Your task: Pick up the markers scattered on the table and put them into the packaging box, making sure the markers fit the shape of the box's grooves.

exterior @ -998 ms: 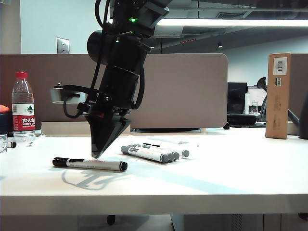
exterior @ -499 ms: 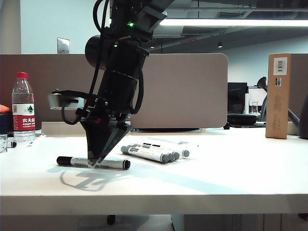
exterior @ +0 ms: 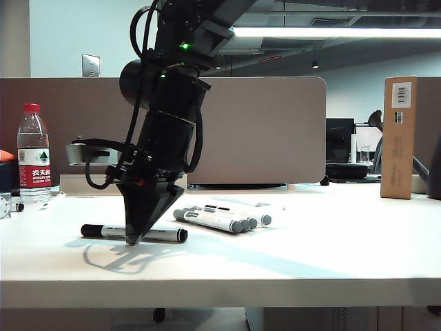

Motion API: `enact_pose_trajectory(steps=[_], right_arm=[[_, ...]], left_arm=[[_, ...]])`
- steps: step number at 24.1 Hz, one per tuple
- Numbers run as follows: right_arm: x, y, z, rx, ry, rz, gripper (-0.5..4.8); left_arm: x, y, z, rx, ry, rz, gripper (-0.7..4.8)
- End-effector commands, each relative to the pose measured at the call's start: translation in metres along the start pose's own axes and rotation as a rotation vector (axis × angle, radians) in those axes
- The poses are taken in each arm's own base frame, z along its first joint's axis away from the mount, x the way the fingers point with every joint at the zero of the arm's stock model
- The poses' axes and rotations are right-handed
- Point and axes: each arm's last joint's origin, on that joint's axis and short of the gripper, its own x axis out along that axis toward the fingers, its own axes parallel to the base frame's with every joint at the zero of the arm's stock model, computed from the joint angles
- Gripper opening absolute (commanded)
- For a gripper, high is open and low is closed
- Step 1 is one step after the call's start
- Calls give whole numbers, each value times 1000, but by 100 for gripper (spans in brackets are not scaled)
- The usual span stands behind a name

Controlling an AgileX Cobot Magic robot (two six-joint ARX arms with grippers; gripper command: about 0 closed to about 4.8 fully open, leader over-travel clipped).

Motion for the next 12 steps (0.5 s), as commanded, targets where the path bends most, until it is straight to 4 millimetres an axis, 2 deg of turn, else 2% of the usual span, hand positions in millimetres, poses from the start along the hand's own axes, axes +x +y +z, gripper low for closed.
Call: enact_pose_trajectory(steps=[1,5,12], right_arm=[[6,3,-1,-2,19,13,25],[6,3,-1,0,21,14,-6],[2,3,-1,35,17,13,-6]], left_arm=[[-2,0,1,-7,-10,-2,-5],[-2,0,1,-7,-13,-2,-5],[-2,1,1,-7,-13,2,-5]])
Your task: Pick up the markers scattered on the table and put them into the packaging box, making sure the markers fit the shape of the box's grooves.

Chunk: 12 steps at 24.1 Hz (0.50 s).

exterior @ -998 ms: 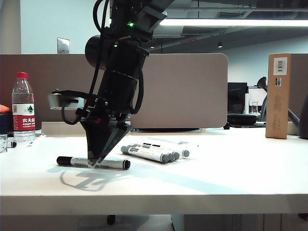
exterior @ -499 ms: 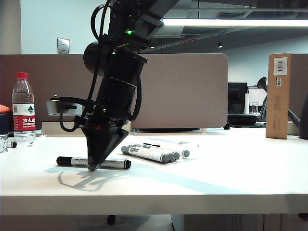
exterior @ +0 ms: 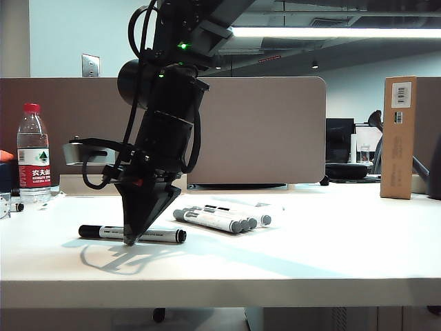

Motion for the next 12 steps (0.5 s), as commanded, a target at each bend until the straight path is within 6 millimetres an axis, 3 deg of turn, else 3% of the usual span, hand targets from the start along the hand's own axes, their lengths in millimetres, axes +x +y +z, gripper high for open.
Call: enact_pose_trajectory(steps=[1,7,9,10,11,12], right_arm=[[-1,1,-2,39,16,5,-6],[-19,1,2,34,-26,-13,-5],[-23,2,3,33,-31,-15,17],[-27,3,3,31,-36,-16,108],[-29,3,4,30,-52,0,233],[-29,2,5,29,-58,-3,265]], left_arm=[[-1,0,1,-7,-12,2,-5],[-1,0,1,-8,-12,2,-5],[-1,0,1,-8,-12,2,-5],[-1,0,1,-8,-12,2,-5],[-1,0,1,-8,-13,2,-5],[-1,0,1,-8,-14,2,-5]])
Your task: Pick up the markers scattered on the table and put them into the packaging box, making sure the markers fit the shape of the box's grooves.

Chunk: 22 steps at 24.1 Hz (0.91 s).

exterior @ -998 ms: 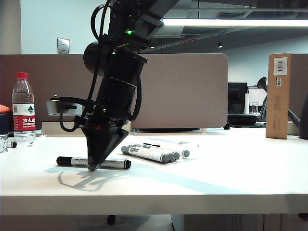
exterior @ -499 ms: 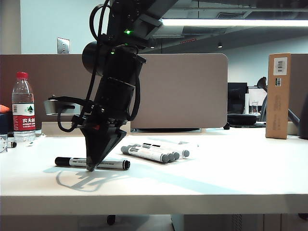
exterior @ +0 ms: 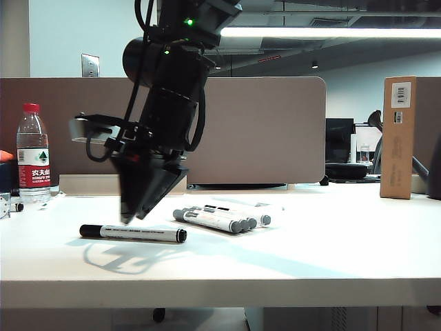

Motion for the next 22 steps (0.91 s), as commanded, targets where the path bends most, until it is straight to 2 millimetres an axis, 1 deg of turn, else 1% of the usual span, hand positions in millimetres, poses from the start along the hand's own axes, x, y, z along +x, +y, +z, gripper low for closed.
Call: enact_pose_trajectory(steps=[1,11,17,21,22], right_arm=[[-2,-1,2,0,-27,8,275],[6,-20,3,-1,-104,-50,275],[23,-22,-5,16,-42,-22,275],[28,-22,-7,19,-30,-15,273],[28,-22,-7,18,-31,-15,257]], left_arm=[[-1,0,1,-9,-15,1,-5],[-1,0,3,-13,-27,0,-5],[-1,0,4,-17,-38,-1,-5],[-1,0,4,-19,-42,-1,-5],[-1,0,4,-19,-43,-1,-5]])
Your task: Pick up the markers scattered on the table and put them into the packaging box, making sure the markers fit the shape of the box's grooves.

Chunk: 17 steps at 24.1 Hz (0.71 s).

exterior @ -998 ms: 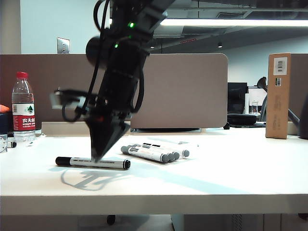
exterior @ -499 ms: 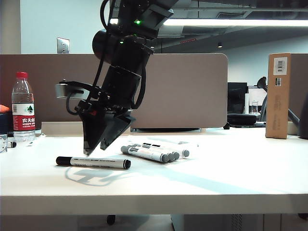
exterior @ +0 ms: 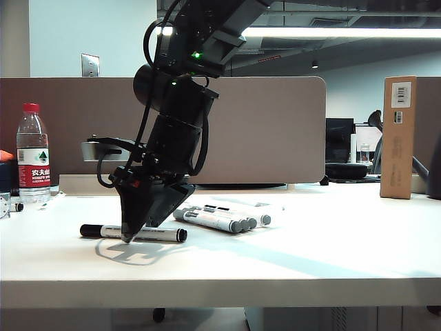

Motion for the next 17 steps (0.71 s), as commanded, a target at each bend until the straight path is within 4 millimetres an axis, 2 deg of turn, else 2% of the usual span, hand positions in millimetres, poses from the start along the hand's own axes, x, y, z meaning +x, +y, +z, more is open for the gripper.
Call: enact_pose_trajectory(steps=[1,2,3,4,6,8,11,14,17], right_arm=[[1,1,0,0,4,5,229],[1,1,0,0,4,5,137],[1,1,0,1,5,5,67],[1,1,0,1,5,6,46],[1,2,0,2,8,7,37],[1,2,0,14,10,8,-8],[-8,1,3,39,-6,0,-8],[-30,-2,9,53,-48,-22,-9],[-66,-10,11,96,-119,-59,-9]], left_arm=[[-1,0,2,-8,-16,2,-5],[-1,0,2,-6,-16,2,-5],[-1,0,2,-6,-16,2,-5],[-1,0,2,-6,-16,2,-5],[-1,0,2,-6,-17,2,-5],[-1,0,2,-6,-18,2,-5],[-1,0,3,-10,-27,1,-5],[-1,0,4,-16,-43,-2,-5],[-1,0,9,-32,-83,-6,-5]])
